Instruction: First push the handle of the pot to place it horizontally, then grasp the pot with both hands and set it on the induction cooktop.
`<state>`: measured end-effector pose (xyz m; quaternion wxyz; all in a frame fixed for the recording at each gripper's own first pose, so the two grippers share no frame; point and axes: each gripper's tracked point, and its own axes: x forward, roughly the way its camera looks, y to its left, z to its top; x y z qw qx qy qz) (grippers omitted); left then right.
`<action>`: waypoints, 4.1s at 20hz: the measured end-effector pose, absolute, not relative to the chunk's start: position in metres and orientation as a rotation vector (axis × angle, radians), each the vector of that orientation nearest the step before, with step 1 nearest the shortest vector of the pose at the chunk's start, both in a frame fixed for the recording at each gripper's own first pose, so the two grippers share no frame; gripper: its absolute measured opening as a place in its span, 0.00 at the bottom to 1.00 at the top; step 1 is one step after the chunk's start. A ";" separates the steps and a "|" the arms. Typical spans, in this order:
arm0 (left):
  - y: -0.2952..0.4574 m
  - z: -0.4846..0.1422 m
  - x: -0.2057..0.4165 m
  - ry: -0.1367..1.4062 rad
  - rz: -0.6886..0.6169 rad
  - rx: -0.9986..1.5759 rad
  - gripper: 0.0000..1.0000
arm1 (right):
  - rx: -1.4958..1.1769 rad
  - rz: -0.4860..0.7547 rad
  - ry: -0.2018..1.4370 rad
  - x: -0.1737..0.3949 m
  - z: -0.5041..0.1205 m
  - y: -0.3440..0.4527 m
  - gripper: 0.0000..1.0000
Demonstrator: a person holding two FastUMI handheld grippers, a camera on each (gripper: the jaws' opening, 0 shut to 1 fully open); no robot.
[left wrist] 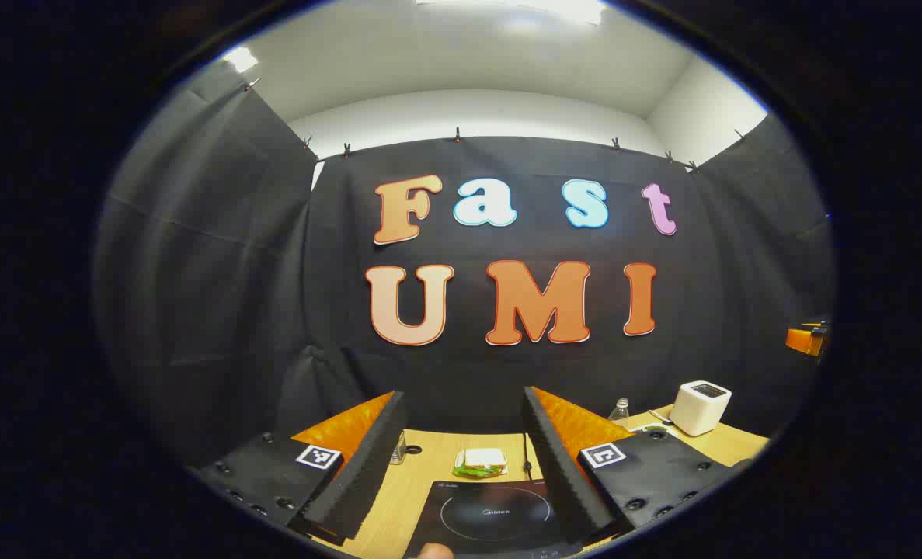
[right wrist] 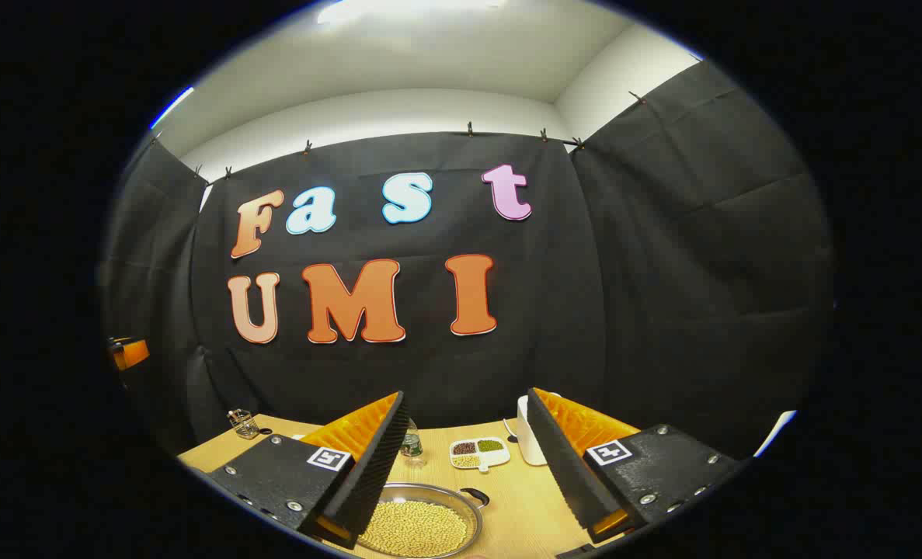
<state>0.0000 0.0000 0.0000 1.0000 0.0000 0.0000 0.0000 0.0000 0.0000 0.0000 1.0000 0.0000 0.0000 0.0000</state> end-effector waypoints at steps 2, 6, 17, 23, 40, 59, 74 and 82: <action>-0.008 -0.002 -0.001 0.010 -0.023 -0.005 0.96 | 0.002 0.001 -0.002 0.001 0.001 0.000 0.95; -0.009 0.004 0.001 0.003 -0.025 -0.008 0.97 | 0.005 0.004 -0.001 0.003 0.000 -0.002 0.95; -0.011 0.013 0.001 -0.014 -0.021 0.023 0.96 | 0.012 -0.001 0.007 0.004 -0.003 -0.006 0.95; -0.006 0.009 0.001 -0.004 -0.009 0.015 0.97 | -0.002 0.001 0.025 0.003 -0.012 -0.006 0.88; 0.023 -0.005 -0.010 0.011 0.047 0.013 0.97 | -0.070 0.147 0.264 -0.025 -0.143 0.044 0.00; 0.040 -0.020 -0.017 0.031 0.072 0.013 0.97 | -0.108 0.503 0.610 -0.099 -0.290 0.159 0.00; 0.065 -0.039 -0.011 0.062 0.102 0.002 0.97 | -0.216 0.551 0.771 -0.111 -0.360 0.204 0.00; 0.068 -0.042 -0.010 0.057 0.098 0.013 0.97 | -0.177 0.472 0.771 -0.086 -0.369 0.217 0.00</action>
